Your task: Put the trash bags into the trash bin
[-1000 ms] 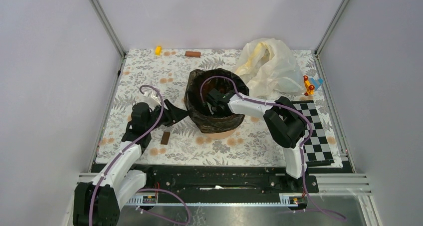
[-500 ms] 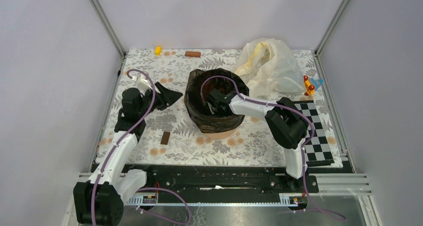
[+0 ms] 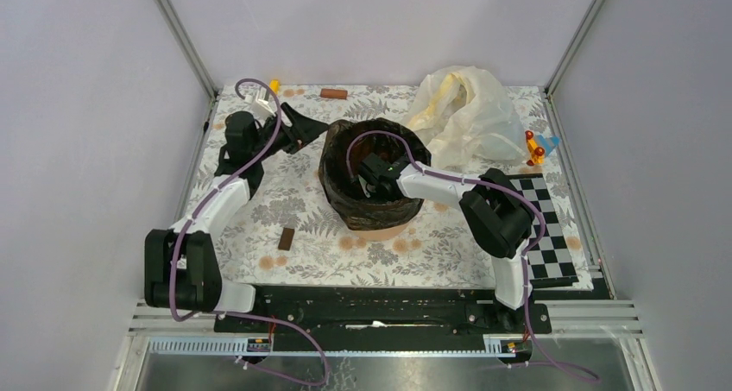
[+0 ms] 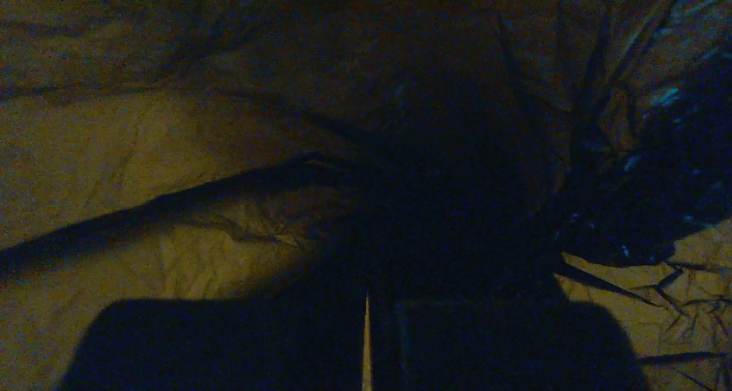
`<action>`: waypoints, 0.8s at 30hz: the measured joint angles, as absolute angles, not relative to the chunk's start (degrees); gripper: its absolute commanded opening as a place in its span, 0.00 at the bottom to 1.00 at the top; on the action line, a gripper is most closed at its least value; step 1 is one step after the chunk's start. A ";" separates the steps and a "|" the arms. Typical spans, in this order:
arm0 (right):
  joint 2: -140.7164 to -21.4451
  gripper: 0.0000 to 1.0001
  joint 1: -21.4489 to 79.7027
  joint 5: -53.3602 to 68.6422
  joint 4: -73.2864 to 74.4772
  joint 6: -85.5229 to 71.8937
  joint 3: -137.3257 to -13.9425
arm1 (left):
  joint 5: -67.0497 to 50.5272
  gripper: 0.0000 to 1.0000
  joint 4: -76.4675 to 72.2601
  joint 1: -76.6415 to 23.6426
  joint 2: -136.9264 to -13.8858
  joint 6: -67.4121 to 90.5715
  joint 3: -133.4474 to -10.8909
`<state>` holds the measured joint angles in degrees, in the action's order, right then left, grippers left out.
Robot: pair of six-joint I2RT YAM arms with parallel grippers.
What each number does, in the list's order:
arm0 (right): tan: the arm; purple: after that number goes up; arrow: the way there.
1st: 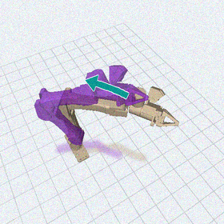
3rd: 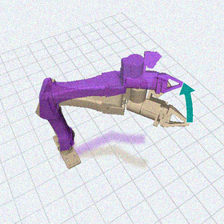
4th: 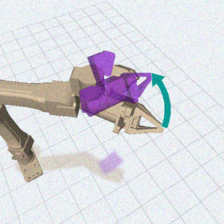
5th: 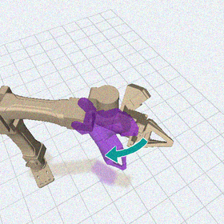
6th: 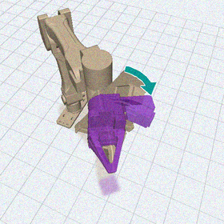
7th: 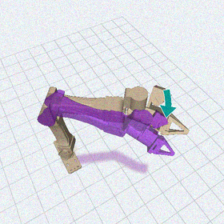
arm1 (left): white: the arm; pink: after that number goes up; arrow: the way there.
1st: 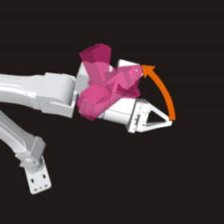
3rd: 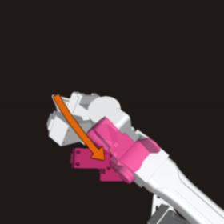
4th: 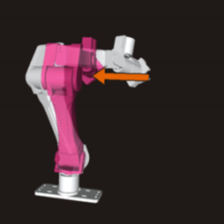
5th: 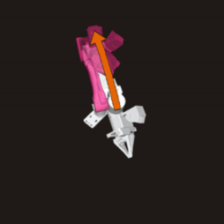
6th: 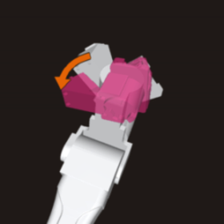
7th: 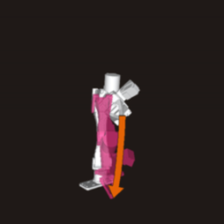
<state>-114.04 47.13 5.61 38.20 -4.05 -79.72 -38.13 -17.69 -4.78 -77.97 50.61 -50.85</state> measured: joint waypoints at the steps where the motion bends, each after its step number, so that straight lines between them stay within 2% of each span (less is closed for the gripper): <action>1: -114.04 0.00 47.11 5.65 38.19 -3.95 -79.72 | -38.13 0.72 -17.72 -4.99 -78.74 50.65 -51.33; 3: -114.04 0.00 47.11 5.69 38.19 -3.81 -79.72 | -38.11 0.70 -17.98 -5.89 -80.18 50.81 -52.69; 5: -114.04 0.00 47.11 5.72 38.19 -3.66 -79.72 | -38.13 0.63 -19.00 -7.09 -81.52 50.94 -54.33; 10: -114.04 0.00 47.11 5.72 38.19 -3.38 -79.72 | -39.13 0.30 -22.02 -9.65 -85.41 51.75 -57.71; 15: -113.99 0.00 47.11 5.74 38.19 -3.27 -79.72 | -39.05 0.08 -22.28 -10.02 -87.70 51.75 -57.78; 17: -113.84 0.00 47.13 5.74 38.17 -3.27 -79.72 | -38.63 0.04 -21.96 -10.00 -88.31 51.16 -57.80; 24: -112.66 0.00 47.11 6.22 37.91 -3.29 -79.72 | -37.32 0.03 -21.06 -9.85 -91.59 50.30 -58.06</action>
